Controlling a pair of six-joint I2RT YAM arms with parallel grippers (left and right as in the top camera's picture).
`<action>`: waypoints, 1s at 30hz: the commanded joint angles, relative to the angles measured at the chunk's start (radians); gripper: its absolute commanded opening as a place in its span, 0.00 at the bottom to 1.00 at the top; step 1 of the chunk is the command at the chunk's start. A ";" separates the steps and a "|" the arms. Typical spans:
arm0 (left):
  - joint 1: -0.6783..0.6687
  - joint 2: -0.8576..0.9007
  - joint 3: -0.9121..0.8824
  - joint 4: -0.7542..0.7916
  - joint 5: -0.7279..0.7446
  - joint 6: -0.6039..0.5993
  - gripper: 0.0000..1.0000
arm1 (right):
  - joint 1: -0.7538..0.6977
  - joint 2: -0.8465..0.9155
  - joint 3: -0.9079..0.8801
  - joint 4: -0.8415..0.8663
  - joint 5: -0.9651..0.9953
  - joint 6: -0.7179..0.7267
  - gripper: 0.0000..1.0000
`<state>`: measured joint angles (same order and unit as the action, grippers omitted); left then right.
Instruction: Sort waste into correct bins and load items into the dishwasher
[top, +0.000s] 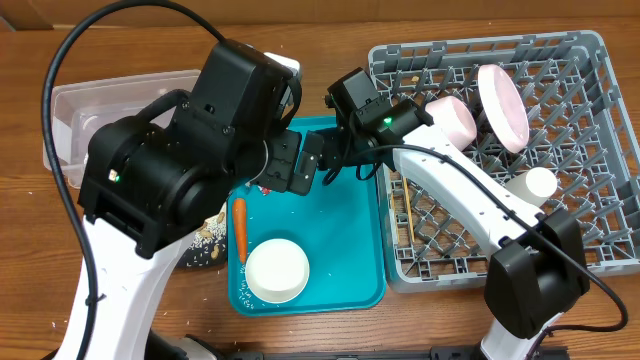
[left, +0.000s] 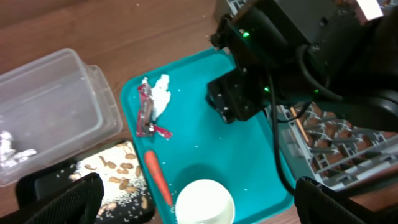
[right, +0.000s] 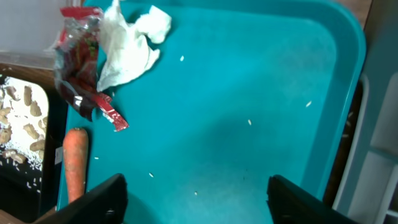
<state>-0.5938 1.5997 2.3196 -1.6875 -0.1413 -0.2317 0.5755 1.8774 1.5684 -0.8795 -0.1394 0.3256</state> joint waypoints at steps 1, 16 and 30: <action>0.005 0.019 -0.031 -0.002 0.053 0.014 1.00 | -0.007 -0.016 0.004 -0.008 -0.019 0.031 0.80; 0.053 0.019 -0.583 0.031 0.029 -0.241 1.00 | -0.042 -0.016 0.004 -0.088 -0.019 0.031 0.98; 0.153 0.018 -1.072 0.374 0.190 -0.187 0.91 | -0.051 -0.016 0.004 -0.086 -0.019 0.053 1.00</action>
<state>-0.4538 1.6207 1.2816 -1.3396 0.0010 -0.4347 0.5362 1.8778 1.5684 -0.9710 -0.1535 0.3607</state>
